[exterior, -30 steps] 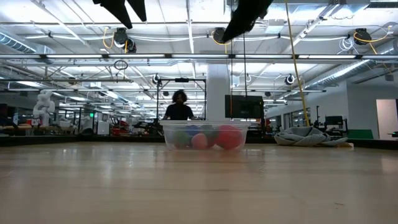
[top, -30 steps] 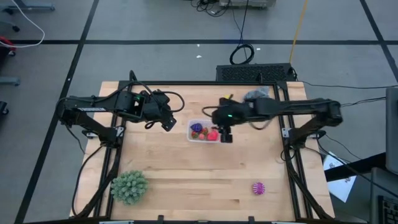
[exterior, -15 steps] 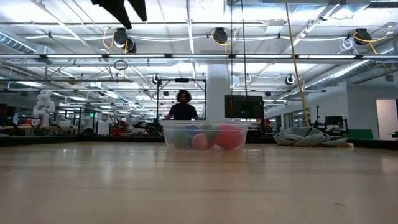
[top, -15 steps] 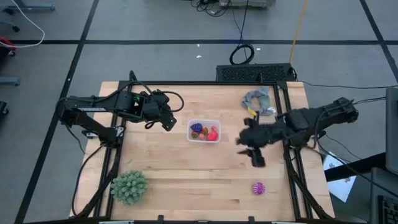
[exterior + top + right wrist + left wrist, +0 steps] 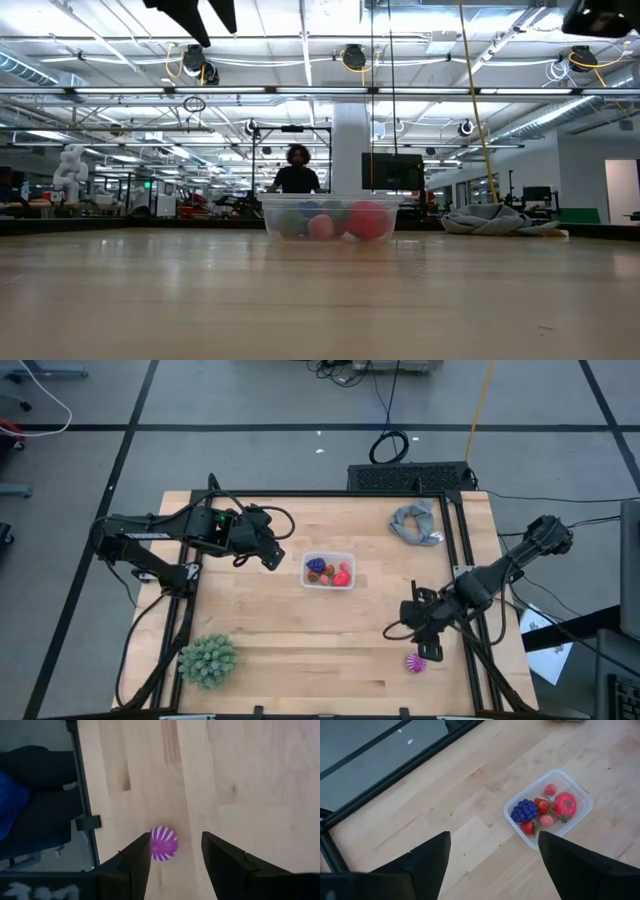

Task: Pick and placing Produce into tupperware
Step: Put the onion into the transparent bin

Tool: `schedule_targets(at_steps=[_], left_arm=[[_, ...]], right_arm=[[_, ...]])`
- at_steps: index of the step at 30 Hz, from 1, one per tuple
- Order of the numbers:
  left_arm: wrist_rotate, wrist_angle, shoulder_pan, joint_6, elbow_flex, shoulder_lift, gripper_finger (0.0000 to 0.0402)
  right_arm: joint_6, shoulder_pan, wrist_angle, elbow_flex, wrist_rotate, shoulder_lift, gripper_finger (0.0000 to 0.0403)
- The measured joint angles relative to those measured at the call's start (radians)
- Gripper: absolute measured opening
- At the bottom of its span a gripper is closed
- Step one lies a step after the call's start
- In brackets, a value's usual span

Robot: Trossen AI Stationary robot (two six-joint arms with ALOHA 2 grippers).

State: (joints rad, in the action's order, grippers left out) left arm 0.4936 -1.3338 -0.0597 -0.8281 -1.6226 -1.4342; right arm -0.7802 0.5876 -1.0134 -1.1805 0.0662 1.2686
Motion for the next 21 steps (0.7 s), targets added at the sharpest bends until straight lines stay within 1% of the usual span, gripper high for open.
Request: schedule_targets(at_steps=[5,13,18,21], left_arm=[[-0.024,0.000,0.000,-0.017,0.000,0.000,0.0308],[-0.024,0.000,-0.001,-0.007,0.000,0.000,0.0308],[-0.023,0.000,-0.001,0.003,0.000,0.000,0.0308],[-0.023,0.000,-0.001,0.010,0.000,0.000,0.0308]], right_arm=[[-0.122,0.037,0.022,0.040,-0.003,0.000,0.0165],[-0.457,0.134,0.024,0.073,-0.016,0.000,0.0165],[-0.687,0.258,0.088,0.084,-0.107,0.000,0.0165],[-0.839,0.343,0.125,0.084,-0.213,0.003,0.0165]])
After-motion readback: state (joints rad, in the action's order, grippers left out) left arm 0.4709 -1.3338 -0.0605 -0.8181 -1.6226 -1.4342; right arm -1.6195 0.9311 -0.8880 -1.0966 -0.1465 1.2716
